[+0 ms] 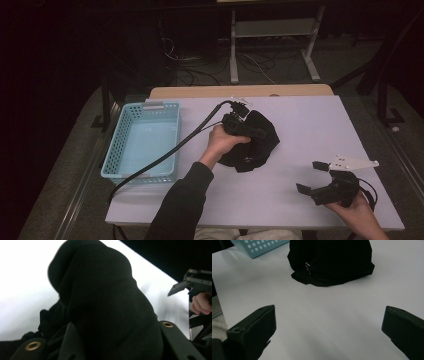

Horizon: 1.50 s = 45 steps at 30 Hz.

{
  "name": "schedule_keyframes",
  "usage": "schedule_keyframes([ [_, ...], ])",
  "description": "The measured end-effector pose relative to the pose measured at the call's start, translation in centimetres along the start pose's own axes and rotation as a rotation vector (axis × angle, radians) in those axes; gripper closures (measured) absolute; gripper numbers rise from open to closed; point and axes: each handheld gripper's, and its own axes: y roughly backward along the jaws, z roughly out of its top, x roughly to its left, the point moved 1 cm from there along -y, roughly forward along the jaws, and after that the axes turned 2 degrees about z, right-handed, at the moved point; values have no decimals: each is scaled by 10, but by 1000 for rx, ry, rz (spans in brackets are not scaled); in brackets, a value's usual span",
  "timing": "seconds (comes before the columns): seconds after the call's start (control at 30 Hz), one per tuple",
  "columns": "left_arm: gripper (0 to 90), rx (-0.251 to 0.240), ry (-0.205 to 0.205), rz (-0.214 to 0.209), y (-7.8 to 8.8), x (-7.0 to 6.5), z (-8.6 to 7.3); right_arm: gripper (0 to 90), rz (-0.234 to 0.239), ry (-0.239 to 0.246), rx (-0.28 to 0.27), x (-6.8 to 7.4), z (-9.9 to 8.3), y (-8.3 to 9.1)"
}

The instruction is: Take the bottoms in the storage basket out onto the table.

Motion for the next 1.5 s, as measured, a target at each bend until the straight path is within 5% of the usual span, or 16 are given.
schedule_keyframes([
  [0.17, 513, 3, -4, 6, 0, -1, -4, 0, 0, 0, 0, 0, 0, 0],
  [0.63, 169, 29, -80, 169, 25, -10, -5, 0, -2, -2, 2, 0, 0, 0],
  [1.07, 0, 7, -64, 164, 53, -9, -3, 0, -5, -3, 0, 0, 0, 1],
  [1.5, 0, -40, -62, 187, 82, -7, -8, 0, -6, -4, 2, 1, 0, 1],
])
